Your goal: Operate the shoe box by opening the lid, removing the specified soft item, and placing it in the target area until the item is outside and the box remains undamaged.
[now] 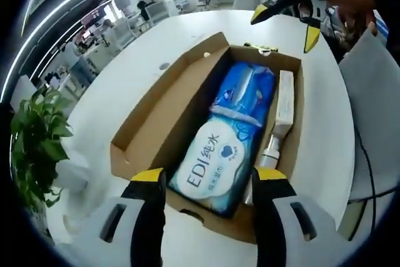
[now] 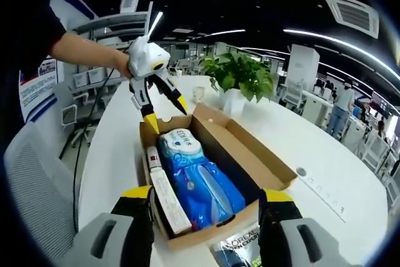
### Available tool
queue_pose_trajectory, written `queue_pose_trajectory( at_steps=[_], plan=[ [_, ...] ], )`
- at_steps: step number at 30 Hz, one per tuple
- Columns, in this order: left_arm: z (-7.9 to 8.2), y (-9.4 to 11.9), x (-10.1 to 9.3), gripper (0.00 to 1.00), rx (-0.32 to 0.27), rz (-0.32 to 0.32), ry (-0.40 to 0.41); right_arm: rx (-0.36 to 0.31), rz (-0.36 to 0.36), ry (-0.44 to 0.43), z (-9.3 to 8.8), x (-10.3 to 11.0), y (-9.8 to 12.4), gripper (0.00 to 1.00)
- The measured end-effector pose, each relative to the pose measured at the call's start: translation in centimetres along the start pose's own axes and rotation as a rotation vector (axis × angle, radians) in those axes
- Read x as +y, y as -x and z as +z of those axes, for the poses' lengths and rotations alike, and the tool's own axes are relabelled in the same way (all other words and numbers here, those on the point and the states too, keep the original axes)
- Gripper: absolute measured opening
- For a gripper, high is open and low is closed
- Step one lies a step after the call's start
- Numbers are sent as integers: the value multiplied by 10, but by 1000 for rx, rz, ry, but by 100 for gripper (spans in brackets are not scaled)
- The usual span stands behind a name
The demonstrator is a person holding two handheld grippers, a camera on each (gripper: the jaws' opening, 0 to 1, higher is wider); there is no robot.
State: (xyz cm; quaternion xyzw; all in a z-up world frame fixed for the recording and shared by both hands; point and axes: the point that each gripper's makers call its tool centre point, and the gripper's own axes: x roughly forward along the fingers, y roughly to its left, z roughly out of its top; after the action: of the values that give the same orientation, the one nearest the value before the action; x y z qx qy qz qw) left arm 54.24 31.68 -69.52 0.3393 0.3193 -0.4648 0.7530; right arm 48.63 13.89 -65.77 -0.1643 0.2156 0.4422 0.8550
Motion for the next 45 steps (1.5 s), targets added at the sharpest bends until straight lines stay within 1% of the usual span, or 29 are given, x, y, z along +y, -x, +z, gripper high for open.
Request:
queue_pose_trajectory(
  at_steps=[4,7,8,11,15,17,21,24,29,36,43,45],
  plan=[
    [1,-8,-5,57,42,-29,-60,-2,14,6,5,5,-3,69],
    [-4,-15,-8,58,94,-61,-107,5,20,9,5,7,-5,69],
    [-5,-18,-8,58,103,-60,-125,9,20,10,4,7,-5,69],
    [-5,-23,-7,59,111,-66,-140,9,22,10,4,8,-6,69],
    [-12,-27,-7,59,156,-69,-193,12,29,4,4,9,-8,67],
    [-17,-31,-11,59,175,-95,-203,10,29,-3,4,9,-9,67],
    [-22,-37,-11,57,190,-101,-228,20,29,-5,1,9,-10,67],
    [-27,-42,-11,57,211,-114,-255,22,26,-9,0,7,-11,67],
    [-30,-48,-10,58,212,-122,-258,24,28,-20,-2,7,-14,67],
    [-30,-51,-10,58,197,-126,-274,27,54,-20,-1,12,-25,67],
    [-31,-54,-11,58,167,-117,-279,31,85,-3,6,15,-41,67],
    [-32,-55,-10,58,167,-118,-278,33,92,-3,8,16,-45,67]
  ],
)
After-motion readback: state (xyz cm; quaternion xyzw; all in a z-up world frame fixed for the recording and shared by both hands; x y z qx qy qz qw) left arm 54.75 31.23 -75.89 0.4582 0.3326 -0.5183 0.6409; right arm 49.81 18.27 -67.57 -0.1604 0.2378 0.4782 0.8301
